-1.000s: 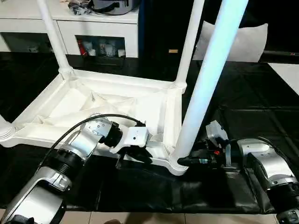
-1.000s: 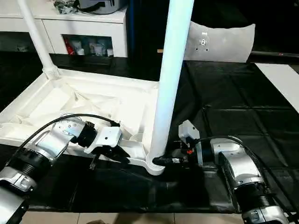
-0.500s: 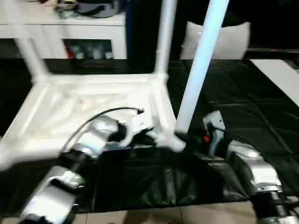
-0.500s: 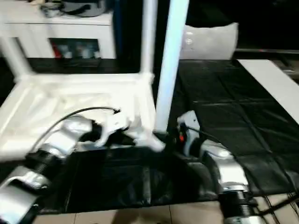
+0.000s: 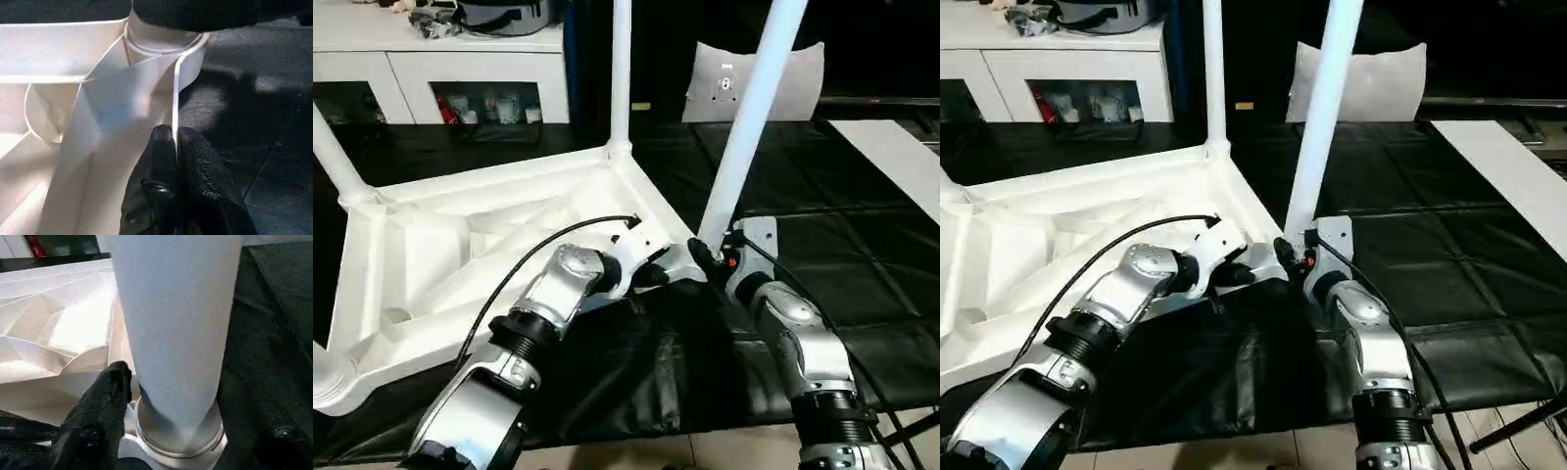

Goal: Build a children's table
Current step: Rotate leg to tighten

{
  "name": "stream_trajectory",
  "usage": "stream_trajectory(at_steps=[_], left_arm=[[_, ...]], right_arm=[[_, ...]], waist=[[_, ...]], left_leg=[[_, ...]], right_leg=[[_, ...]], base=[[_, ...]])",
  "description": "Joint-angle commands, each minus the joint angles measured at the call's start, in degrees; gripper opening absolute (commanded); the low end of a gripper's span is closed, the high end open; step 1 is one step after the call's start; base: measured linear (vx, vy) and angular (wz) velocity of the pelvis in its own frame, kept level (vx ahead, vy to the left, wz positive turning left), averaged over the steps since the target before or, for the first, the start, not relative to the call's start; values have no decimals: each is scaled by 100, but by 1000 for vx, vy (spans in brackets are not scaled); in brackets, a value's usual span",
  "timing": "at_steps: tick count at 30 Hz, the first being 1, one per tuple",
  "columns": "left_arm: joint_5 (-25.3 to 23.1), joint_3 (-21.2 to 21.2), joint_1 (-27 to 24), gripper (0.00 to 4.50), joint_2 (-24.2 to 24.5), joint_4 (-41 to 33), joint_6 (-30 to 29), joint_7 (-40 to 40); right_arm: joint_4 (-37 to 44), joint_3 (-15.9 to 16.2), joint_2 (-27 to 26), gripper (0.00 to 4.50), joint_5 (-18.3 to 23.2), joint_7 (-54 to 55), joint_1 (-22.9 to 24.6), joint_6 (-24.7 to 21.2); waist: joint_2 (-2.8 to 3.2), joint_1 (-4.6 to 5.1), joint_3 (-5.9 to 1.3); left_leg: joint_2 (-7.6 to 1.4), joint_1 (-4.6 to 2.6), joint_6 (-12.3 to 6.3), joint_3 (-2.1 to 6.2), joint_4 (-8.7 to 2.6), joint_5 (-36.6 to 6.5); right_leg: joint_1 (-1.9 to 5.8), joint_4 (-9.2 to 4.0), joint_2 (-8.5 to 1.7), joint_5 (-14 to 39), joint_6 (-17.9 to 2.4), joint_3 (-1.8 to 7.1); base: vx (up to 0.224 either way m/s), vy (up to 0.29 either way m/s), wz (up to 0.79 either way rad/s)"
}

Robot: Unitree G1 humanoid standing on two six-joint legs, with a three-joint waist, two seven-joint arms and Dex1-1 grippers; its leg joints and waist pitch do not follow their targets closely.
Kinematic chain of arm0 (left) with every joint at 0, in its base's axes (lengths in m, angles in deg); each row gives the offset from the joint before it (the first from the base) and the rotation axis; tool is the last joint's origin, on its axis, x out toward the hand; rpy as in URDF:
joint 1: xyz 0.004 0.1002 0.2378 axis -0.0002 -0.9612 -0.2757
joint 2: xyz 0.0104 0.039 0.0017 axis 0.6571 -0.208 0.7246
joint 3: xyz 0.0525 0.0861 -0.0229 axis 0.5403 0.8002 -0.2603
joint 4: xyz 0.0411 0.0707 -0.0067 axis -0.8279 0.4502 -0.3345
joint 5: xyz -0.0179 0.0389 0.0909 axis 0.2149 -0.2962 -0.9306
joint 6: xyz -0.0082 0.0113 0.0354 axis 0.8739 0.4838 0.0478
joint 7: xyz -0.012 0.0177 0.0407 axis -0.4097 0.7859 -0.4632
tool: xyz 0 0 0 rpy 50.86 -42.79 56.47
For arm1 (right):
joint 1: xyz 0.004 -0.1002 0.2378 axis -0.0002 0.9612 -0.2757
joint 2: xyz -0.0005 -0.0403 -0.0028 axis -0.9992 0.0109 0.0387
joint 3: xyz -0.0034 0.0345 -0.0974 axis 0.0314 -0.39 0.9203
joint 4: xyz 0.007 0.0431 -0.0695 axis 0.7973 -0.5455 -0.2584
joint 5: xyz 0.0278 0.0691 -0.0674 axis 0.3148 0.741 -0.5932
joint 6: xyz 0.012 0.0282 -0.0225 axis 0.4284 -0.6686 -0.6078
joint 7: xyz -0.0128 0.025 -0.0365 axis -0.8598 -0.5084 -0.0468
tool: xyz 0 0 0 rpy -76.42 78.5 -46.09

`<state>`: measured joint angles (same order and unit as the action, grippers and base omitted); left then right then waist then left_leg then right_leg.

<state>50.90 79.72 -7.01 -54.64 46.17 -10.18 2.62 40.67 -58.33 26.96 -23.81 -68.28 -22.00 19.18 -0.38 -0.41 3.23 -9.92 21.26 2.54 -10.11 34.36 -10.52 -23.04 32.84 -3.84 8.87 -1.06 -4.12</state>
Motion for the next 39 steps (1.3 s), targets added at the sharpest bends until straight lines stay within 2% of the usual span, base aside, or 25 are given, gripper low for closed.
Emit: stream_trajectory(at_steps=[1,3,5,7,8,10,11,14,17,19,22,23,24,25,27,28,32,33,34,39], left_arm=[[0,23,158,0,-8,-121,236,-2],[6,54,90,0,129,-148,332,159],[-26,79,49,0,256,-128,410,271],[-68,127,15,0,374,-117,560,410],[-75,132,11,0,402,-100,601,441],[-77,147,9,0,449,-72,694,517],[-78,169,11,0,486,-56,731,560],[-75,265,-2,0,604,-46,875,792],[-77,338,-17,0,687,-52,989,996],[-58,431,-48,0,800,-74,1182,1296],[-53,518,-84,0,906,-118,1323,1559],[-53,518,-84,0,906,-118,1323,1559],[-60,539,-86,0,930,-112,1362,1605],[-74,553,-81,0,951,-100,1451,1619],[-137,499,-30,0,921,6,1598,1344],[19,317,-6,0,818,1,1399,1246],[476,19,-123,0,679,-399,791,1405],[601,-84,-234,43,652,-655,555,1329],[601,-84,-234,54,652,-655,555,1329],[746,-222,-776,78,936,-1453,85,1310]], right_arm=[[-4,160,31,315,102,-256,88,80],[68,54,355,346,215,-615,172,266],[203,-14,725,351,388,-1173,290,390],[351,-106,1067,382,573,-1716,423,399],[405,-132,1197,382,634,-1911,479,405],[509,-159,1433,403,726,-2259,590,424],[556,-168,1577,403,766,-2462,656,450],[668,-165,1999,438,894,-3045,850,511],[731,-124,2238,448,1004,-3398,946,557],[748,-64,2406,448,1090,-3680,983,642],[880,78,2505,448,1098,-3928,1042,617],[880,78,2505,448,1098,-3928,1042,617],[952,130,2535,448,1125,-4029,1072,576],[1135,213,2552,448,1247,-4179,1122,399],[1574,320,2512,448,1599,-4334,1201,-55],[1890,365,2446,448,1917,-4347,1223,-398],[2105,334,2328,448,2190,-4225,1161,-621],[2221,243,2217,450,2405,-4091,1092,-753],[2221,243,2217,450,2405,-4091,1092,-753],[2758,91,1866,450,2913,-3638,931,-1125]], waist=[[-68,-31,-381],[-61,-47,-387],[-70,-77,-401],[-83,-128,-408],[-85,-129,-409],[-105,-140,-408],[-106,-139,-402],[-114,-177,-392],[-113,-185,-383],[-122,-179,-376],[-119,-187,-371],[-144,-186,-370],[-125,-206,-373],[-140,-202,-373],[-128,-225,-373],[-144,-235,-372],[-131,-291,-369],[-123,-306,-376],[-119,-313,-377],[-106,-303,-364]], left_leg=[[-280,-55,-330,128,-436,-1448],[-276,-48,-368,110,-421,-1352],[-281,-47,-441,96,-403,-1200],[-295,-25,-608,87,-388,-1011],[-298,-9,-622,92,-389,-944],[-282,-14,-691,76,-368,-921],[-281,-6,-685,77,-368,-920],[-293,-41,-635,70,-364,-1012],[-311,-38,-618,87,-385,-1066],[-299,-53,-592,82,-376,-1166],[-309,-54,-570,89,-387,-1168],[-310,-49,-576,85,-387,-1169],[-319,-68,-578,85,-386,-1173],[-321,-64,-582,87,-388,-1167],[-334,-56,-622,100,-399,-1129],[-338,-62,-630,96,-401,-1128],[-348,-78,-511,98,-408,-1123],[-351,-81,-443,96,-409,-1127],[-352,-76,-439,105,-411,-1100],[-357,-63,-402,102,-435,-1077]], right_leg=[[238,-489,-473,2408,-777,249],[257,-469,-474,2193,-861,256],[286,-431,-473,1917,-952,262],[322,-386,-470,1552,-1047,271],[334,-364,-468,1467,-1073,269],[337,-382,-475,1559,-1076,257],[335,-386,-475,1647,-1060,254],[309,-435,-453,2035,-959,247],[306,-426,-448,2058,-957,236],[285,-463,-457,2291,-923,230],[278,-463,-457,2336,-907,233],[282,-468,-459,2346,-888,235],[267,-458,-465,2334,-893,243],[267,-456,-465,2327,-898,240],[286,-433,-454,2210,-911,240],[284,-436,-453,2191,-903,242],[263,-438,-485,2325,-922,245],[263,-433,-492,2317,-938,253],[262,-423,-502,2261,-959,254],[256,-391,-484,2080,-978,261]], base=[[0,0,0],[0,0,0],[0,0,0],[0,0,0],[0,0,0],[0,0,0],[0,0,0],[0,0,0],[0,0,0],[0,0,0],[0,0,0],[0,0,0],[0,0,0],[0,0,0],[0,0,0],[0,0,0],[0,0,0],[0,0,0],[0,0,0],[0,0,0]])
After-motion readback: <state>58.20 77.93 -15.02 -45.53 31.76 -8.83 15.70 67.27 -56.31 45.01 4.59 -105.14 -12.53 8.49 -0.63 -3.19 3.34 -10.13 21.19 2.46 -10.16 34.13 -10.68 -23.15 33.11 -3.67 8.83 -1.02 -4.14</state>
